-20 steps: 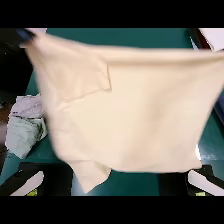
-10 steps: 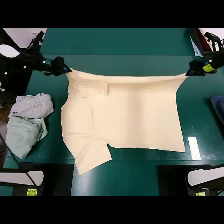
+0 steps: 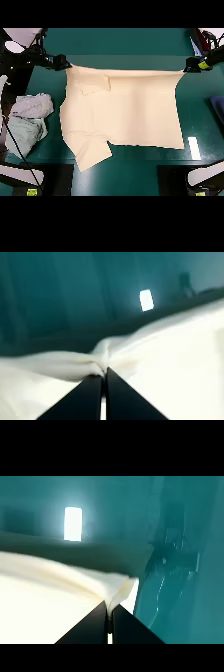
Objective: Fold the shirts.
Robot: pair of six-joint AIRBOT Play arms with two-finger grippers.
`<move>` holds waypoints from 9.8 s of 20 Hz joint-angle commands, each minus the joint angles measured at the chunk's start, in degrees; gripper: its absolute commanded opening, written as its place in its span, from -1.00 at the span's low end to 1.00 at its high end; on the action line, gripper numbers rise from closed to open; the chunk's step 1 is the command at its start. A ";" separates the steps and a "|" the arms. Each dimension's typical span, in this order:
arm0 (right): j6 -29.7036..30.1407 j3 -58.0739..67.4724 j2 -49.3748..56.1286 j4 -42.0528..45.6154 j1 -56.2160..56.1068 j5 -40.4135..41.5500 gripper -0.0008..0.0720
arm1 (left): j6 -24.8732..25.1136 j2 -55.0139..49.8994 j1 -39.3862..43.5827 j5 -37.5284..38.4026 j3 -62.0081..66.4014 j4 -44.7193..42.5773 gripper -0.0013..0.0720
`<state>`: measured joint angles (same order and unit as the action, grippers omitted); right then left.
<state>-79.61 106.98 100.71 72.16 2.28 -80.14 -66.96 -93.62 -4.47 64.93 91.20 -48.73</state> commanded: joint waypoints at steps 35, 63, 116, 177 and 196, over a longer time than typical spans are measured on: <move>4.24 -27.56 -22.53 -9.68 4.72 2.12 0.27 | -18.60 48.74 -2.29 9.20 -70.38 -10.62 0.39; 10.29 -74.97 -39.47 -3.78 27.04 -4.66 0.26 | -10.67 48.76 -2.29 3.80 -59.47 -1.09 -0.90; 9.27 -26.14 -4.11 -18.21 14.84 -1.14 0.74 | -5.42 12.37 -1.99 1.86 -18.95 3.78 -0.88; 18.21 4.13 8.98 -33.99 -52.72 30.03 0.20 | -14.01 14.38 -2.10 2.23 9.27 -16.22 -0.90; 3.30 -28.92 -1.73 -31.61 -16.70 12.09 0.99 | -12.07 15.82 -3.34 6.38 4.50 -12.70 -0.90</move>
<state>-75.53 86.89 99.33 49.45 -17.72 -73.71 -80.12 -77.78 -8.95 72.55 97.60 -62.11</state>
